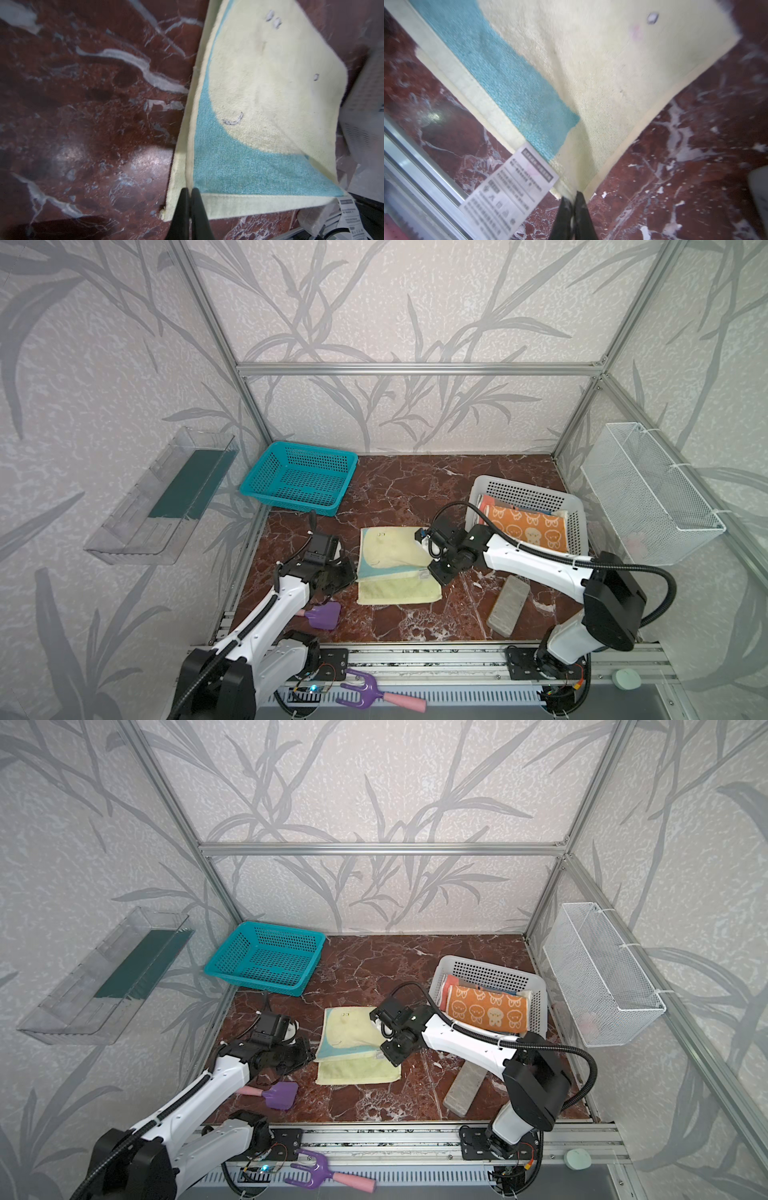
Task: Fold and stack the towels
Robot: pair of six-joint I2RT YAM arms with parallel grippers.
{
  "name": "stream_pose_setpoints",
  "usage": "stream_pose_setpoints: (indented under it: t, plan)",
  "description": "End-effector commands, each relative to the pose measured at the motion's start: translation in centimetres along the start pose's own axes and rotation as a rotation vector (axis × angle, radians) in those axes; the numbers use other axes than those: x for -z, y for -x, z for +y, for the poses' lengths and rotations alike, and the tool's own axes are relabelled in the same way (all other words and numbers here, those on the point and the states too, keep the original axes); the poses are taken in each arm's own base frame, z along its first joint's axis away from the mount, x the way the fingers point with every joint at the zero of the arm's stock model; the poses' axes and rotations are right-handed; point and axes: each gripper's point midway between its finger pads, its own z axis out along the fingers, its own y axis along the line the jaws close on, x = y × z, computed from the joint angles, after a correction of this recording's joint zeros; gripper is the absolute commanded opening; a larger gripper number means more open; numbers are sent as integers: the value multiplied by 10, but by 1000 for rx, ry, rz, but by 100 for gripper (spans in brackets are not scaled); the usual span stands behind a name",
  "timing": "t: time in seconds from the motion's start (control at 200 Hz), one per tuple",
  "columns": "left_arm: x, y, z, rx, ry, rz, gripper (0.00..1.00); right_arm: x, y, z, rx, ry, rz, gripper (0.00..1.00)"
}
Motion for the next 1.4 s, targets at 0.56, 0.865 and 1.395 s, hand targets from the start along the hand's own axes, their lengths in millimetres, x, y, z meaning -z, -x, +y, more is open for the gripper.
stream_pose_setpoints:
  t: [0.56, 0.865, 1.395]
  plan:
    - [-28, 54, 15, -27, 236, 1, 0, -39, 44, -66, 19, -150, 76, 0]
    - [26, 57, -13, -83, 175, -87, 0, 30, 43, -60, 25, -167, 8, 0]
    - [-41, 18, 29, 20, 184, 21, 0, -41, -11, -42, -36, -64, 111, 0]
